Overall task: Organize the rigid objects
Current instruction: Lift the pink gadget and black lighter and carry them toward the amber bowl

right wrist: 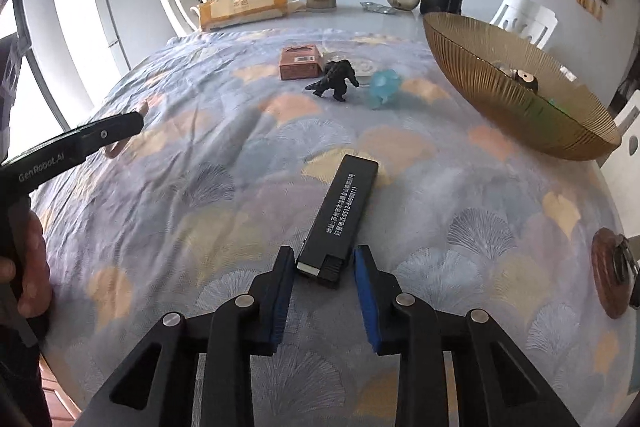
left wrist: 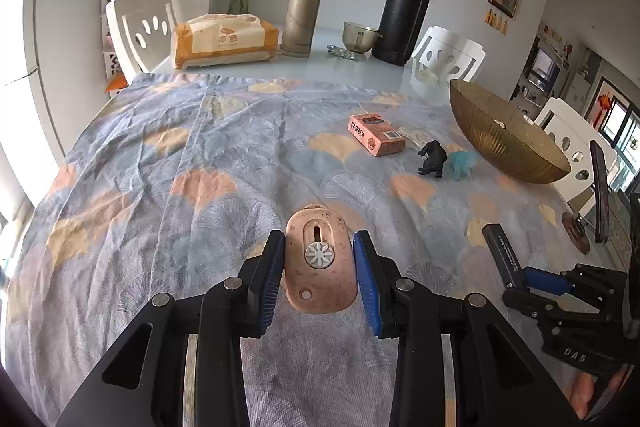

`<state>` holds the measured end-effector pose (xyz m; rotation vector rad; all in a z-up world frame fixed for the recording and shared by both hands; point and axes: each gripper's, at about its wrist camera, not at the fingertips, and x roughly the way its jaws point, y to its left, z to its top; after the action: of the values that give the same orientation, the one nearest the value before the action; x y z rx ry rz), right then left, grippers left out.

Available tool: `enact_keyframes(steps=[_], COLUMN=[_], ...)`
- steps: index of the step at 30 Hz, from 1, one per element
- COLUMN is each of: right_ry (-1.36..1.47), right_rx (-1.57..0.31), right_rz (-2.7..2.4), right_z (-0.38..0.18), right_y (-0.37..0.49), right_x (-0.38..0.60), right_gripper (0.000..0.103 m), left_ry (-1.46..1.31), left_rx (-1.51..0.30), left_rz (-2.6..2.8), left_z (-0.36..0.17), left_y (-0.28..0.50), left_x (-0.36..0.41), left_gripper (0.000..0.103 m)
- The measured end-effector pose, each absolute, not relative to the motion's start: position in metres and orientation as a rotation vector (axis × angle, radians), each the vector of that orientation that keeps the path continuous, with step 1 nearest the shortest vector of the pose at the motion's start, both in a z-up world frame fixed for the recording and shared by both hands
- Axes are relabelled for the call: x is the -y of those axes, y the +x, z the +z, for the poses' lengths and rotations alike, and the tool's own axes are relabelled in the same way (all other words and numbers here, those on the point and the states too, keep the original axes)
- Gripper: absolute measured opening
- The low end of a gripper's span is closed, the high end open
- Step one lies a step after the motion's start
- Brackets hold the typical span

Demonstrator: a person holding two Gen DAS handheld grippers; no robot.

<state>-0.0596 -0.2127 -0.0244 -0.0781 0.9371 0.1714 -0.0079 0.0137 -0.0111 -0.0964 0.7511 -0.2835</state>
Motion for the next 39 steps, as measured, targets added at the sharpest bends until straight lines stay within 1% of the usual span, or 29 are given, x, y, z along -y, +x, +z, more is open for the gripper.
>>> enact_keyframes(steps=[1,6,7,8,11,15,22,26,33,35,36,37,39], right_ry=[-0.093,-0.064,-0.072,-0.082,-0.078,0.046,0.115,0.129,-0.013,-0.026,-0.044,-0.059,-0.111], right_rx=[-0.931,-0.932,-0.928,-0.924,-0.922,-0.897,-0.826,-0.817,-0.957,-0.957,-0.962,-0.964,-0.961], right_rz=[0.158,0.137,0.136,0.138,0.175,0.311,0.350,0.345,0.379,0.371,0.350,0.333,0.303], right_z=[-0.025,-0.025,-0.024,-0.024,-0.023,-0.013,0.011,0.017,-0.017,-0.021,-0.021,-0.022,-0.025], right_y=[-0.059,-0.053,-0.054,-0.056,-0.063,-0.076,-0.090,-0.087,-0.084,-0.082,-0.078,-0.076,-0.071], right_x=[0.210,0.209,0.207,0.205,0.200,0.202,0.216,0.228,0.218,0.216,0.213,0.211,0.202], right_gripper=[0.037,0.037,0.032,0.030,0.027,0.026,0.024,0.024,0.024,0.030,0.038,0.050,0.049], left_ry=[-0.100,-0.101,-0.100,-0.098,-0.100,-0.094,-0.072,-0.072,-0.061,-0.047,-0.043,-0.041,-0.045], left_rx=[-0.751,-0.753,-0.753,-0.752,-0.750,-0.731,-0.728,-0.746,-0.748,-0.749,-0.748,-0.747,-0.745], left_rz=[-0.283,-0.282,-0.283,-0.283,-0.283,-0.287,-0.288,-0.288,-0.282,-0.285,-0.284,-0.283,-0.283], left_z=[-0.011,-0.011,-0.011,-0.011,-0.011,-0.009,-0.007,-0.009,-0.012,-0.012,-0.012,-0.012,-0.012], left_y=[-0.008,-0.008,-0.008,-0.008,-0.008,-0.012,-0.012,-0.010,-0.010,-0.010,-0.010,-0.011,-0.011], left_x=[-0.014,-0.013,-0.013,-0.013,-0.014,-0.012,-0.007,-0.006,-0.005,-0.003,-0.003,-0.002,-0.003], left_gripper=[0.032,0.032,0.032,0.032,0.032,0.032,0.032,0.032,0.032,0.032,0.032,0.032,0.032])
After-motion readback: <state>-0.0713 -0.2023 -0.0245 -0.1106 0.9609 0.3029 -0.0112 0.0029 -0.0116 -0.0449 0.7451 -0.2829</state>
